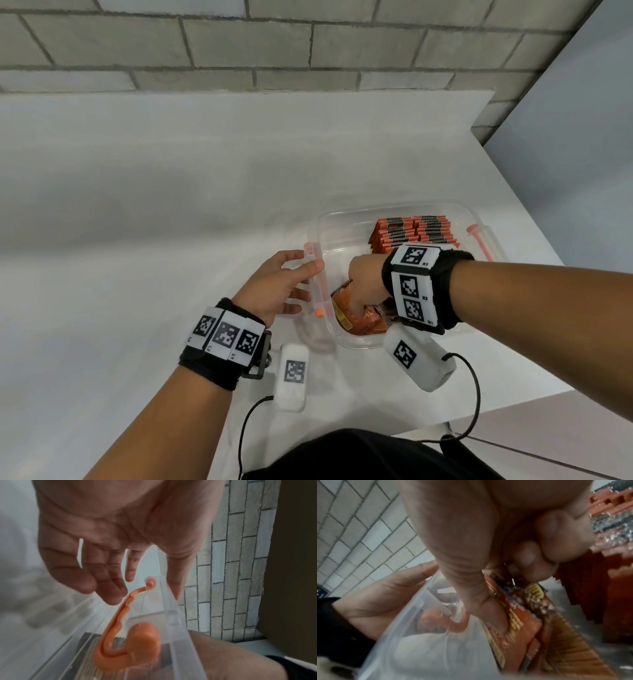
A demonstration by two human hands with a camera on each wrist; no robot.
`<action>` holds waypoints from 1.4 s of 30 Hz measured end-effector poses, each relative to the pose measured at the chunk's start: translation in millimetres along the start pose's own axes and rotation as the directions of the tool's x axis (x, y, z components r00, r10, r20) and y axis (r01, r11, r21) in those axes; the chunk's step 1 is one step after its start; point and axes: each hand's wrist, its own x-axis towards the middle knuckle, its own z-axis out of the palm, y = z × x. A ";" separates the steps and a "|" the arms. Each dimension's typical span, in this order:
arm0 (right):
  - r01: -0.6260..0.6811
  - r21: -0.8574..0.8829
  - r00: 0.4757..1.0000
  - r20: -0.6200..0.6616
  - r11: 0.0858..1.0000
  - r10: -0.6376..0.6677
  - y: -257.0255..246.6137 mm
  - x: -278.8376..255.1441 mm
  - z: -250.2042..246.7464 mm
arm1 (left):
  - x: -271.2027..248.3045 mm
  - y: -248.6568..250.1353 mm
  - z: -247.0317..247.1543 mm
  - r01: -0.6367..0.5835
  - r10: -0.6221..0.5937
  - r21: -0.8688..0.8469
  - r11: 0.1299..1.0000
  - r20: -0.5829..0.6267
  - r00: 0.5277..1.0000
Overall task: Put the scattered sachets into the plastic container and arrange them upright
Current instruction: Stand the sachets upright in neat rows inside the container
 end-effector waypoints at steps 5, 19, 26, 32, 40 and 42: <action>0.016 0.122 0.998 -0.065 0.992 -0.008 15.5 -2.7 -4.0 | -2.6 0.0 3.2 -0.014 0.014 -0.028 1.000 -0.029 0.999; 0.512 0.635 0.856 -0.436 0.578 -0.278 95.4 -75.6 -45.6 | -46.2 62.5 51.6 -0.371 0.368 -0.226 0.901 -0.058 0.928; 0.588 0.700 0.807 -0.477 0.405 -0.347 124.6 -74.4 -18.0 | -39.4 62.2 114.5 -0.038 0.181 -0.323 0.945 0.425 0.887; 0.613 0.463 0.709 -0.680 0.640 -0.188 135.8 -65.0 2.5 | -29.5 53.7 134.5 -0.028 0.175 -0.371 0.928 0.367 0.914; 0.783 0.224 0.400 -0.896 0.581 -0.194 143.8 -52.1 24.2 | -21.6 40.9 134.4 -0.057 0.222 -0.465 0.883 0.309 0.925; 0.767 0.220 0.394 -0.903 0.603 -0.172 145.7 -49.6 27.7 | -20.4 40.5 134.3 -0.066 0.229 -0.498 0.864 0.273 0.934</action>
